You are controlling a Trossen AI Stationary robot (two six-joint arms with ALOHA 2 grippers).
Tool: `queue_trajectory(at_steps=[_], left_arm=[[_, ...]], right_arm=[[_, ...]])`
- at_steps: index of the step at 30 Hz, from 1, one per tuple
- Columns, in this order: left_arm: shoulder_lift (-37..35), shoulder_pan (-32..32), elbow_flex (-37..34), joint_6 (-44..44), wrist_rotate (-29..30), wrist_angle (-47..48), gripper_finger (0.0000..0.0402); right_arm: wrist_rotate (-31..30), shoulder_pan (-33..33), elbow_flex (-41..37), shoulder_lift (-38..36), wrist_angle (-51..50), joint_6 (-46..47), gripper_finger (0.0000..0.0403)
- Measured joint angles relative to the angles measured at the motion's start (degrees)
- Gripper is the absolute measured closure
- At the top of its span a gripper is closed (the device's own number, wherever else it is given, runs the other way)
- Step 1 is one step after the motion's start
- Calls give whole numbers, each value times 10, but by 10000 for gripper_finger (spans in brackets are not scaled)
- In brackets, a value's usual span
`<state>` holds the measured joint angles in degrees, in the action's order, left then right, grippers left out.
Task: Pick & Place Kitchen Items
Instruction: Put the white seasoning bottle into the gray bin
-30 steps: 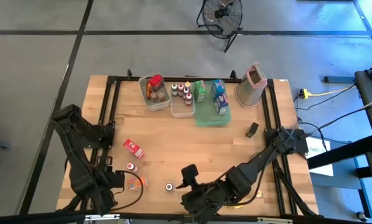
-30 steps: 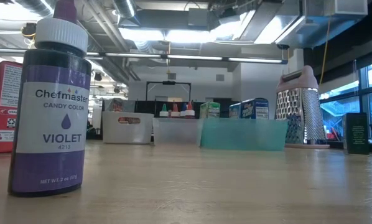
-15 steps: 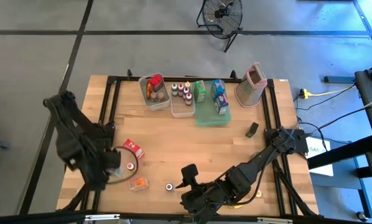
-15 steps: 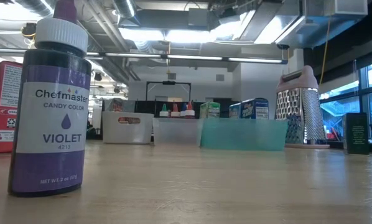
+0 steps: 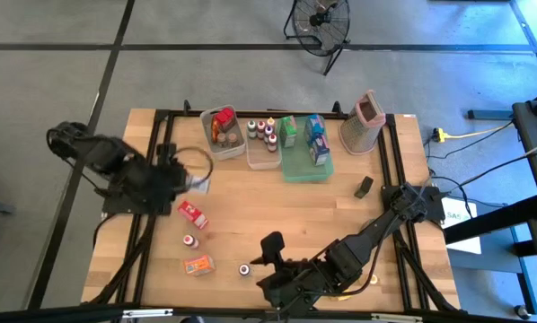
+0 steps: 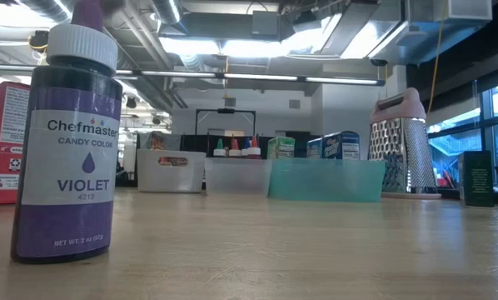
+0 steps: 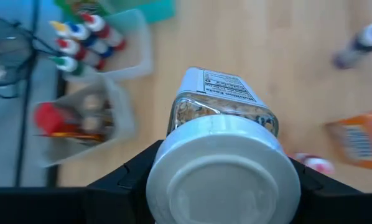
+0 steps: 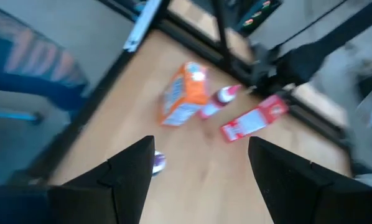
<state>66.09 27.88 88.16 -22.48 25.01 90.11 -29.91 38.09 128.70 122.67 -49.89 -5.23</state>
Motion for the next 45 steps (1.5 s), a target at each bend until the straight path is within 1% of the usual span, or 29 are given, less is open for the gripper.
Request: queue_trajectory(at_steps=[3, 9, 10, 12, 15, 18, 20, 24, 28, 31, 34, 37, 40, 45], left_arm=[[-4, -76, 0, 75, -7, 0, 199], [-4, -231, 0, 232, -23, -1, 199], [-4, -259, 0, 253, -32, 0, 199], [-4, -314, 0, 293, -49, -1, 199], [-4, -391, 0, 352, -67, -9, 199], [2, -465, 0, 405, -101, -32, 199], [11, -509, 0, 438, -114, -36, 199], [47, -587, 0, 490, -121, -48, 199], [90, -652, 0, 545, -147, -64, 199], [115, -695, 0, 573, -148, -85, 199], [132, -733, 0, 600, -153, -113, 199], [149, -770, 0, 610, -158, -128, 199], [170, -800, 0, 598, -158, -125, 199], [207, -818, 0, 579, -196, -137, 199]], right_arm=[[-33, 0, 0, 0, 23, -44, 141], [-54, -4, 0, 0, 43, -136, 141], [-66, -5, 0, 0, 58, -136, 141], [-109, -9, 0, 0, 89, -127, 141], [-182, -15, 1, -2, 91, -140, 141], [-253, -23, 0, -2, 89, -145, 141], [-277, -31, 0, -2, 89, -137, 141], [-287, -51, 0, -1, 85, -136, 141], [-289, -70, 0, -2, 76, -137, 141], [-318, -83, 0, -7, 59, -128, 141], [-350, -92, 0, -18, 26, -98, 141], [-359, -93, 0, -32, -31, -42, 141], [-359, -94, 0, -53, -98, 28, 141], [-360, -100, 0, -84, -206, 118, 141]])
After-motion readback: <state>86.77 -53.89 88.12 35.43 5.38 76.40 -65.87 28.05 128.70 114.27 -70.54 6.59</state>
